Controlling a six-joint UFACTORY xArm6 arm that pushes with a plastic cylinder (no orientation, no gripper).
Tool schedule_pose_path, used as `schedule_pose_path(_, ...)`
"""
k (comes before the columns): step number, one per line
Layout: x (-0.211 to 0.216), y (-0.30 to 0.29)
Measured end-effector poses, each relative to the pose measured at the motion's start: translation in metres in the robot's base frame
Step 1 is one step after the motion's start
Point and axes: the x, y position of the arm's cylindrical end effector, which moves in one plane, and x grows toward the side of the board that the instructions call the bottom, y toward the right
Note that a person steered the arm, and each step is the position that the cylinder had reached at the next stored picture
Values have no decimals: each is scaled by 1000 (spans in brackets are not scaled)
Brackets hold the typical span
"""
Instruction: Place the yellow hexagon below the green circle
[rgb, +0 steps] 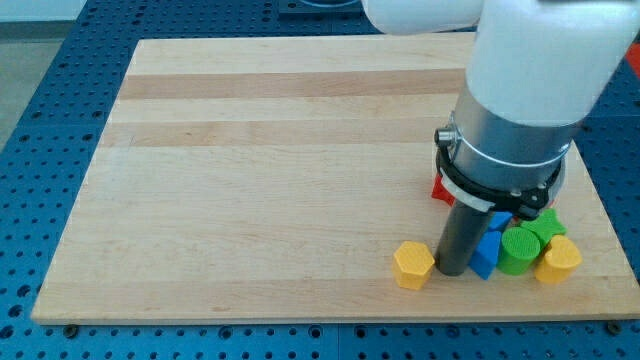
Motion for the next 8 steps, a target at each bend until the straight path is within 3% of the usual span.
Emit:
schedule_pose_path(2, 44, -40)
schedule_pose_path(5, 43, -131)
schedule_pose_path(7, -2, -126)
schedule_pose_path(8, 6, -98)
